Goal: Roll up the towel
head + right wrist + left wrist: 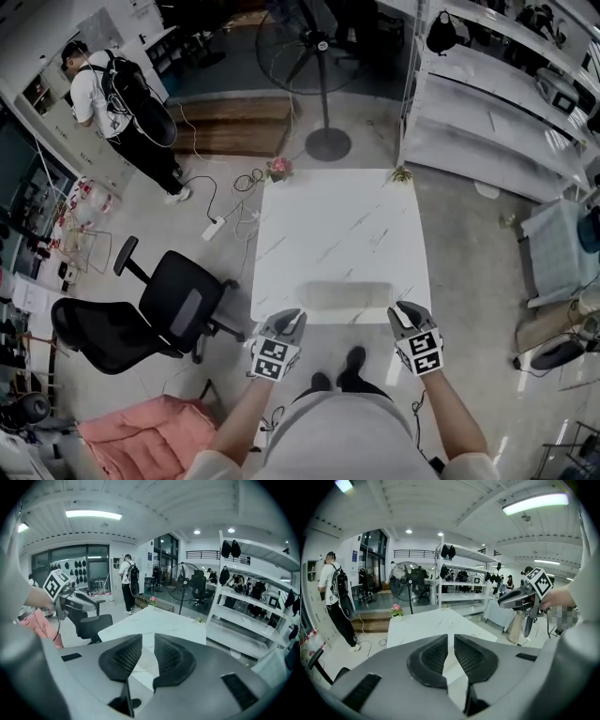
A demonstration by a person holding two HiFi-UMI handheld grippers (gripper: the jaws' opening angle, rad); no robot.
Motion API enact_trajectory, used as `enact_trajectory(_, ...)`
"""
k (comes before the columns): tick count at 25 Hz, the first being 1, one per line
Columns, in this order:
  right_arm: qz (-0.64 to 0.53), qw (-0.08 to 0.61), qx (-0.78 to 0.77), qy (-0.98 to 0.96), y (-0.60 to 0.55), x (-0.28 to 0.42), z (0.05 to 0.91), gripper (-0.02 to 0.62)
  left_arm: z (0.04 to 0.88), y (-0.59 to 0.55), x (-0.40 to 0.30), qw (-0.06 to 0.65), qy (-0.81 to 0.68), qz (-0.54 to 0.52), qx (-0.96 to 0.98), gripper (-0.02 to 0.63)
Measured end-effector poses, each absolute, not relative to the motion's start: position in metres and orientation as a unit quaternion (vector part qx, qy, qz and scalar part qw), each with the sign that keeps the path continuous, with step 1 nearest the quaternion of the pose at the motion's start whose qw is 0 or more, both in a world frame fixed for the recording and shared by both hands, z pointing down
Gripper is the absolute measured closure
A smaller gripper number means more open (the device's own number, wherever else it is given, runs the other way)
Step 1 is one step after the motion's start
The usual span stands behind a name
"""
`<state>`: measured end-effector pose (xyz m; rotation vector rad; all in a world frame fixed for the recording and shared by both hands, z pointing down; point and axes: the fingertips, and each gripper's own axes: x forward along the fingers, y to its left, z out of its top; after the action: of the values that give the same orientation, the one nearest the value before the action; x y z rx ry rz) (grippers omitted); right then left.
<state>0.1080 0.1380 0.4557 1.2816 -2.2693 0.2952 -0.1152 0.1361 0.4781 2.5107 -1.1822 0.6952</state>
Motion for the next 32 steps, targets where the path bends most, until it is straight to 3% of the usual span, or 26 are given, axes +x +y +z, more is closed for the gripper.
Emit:
enact_trajectory(8,0.082,0.245,0.507,-0.822,0.189,0.083,0.414,0.522,0.444,0.168,-0.146,0.137,-0.416,0.211,0.874,0.586)
enact_trajectory(17,0.053,0.212,0.523,-0.824,0.227,0.062,0.37,0.565,0.413,0.198,-0.158,0.131,-0.41,0.18,0.885,0.589)
enact_trajectory(32,0.057,0.165,0.496,-0.85,0.242,0.096,0.339,0.583,0.371,0.224,-0.133,0.138,-0.439,0.134,0.878,0.589)
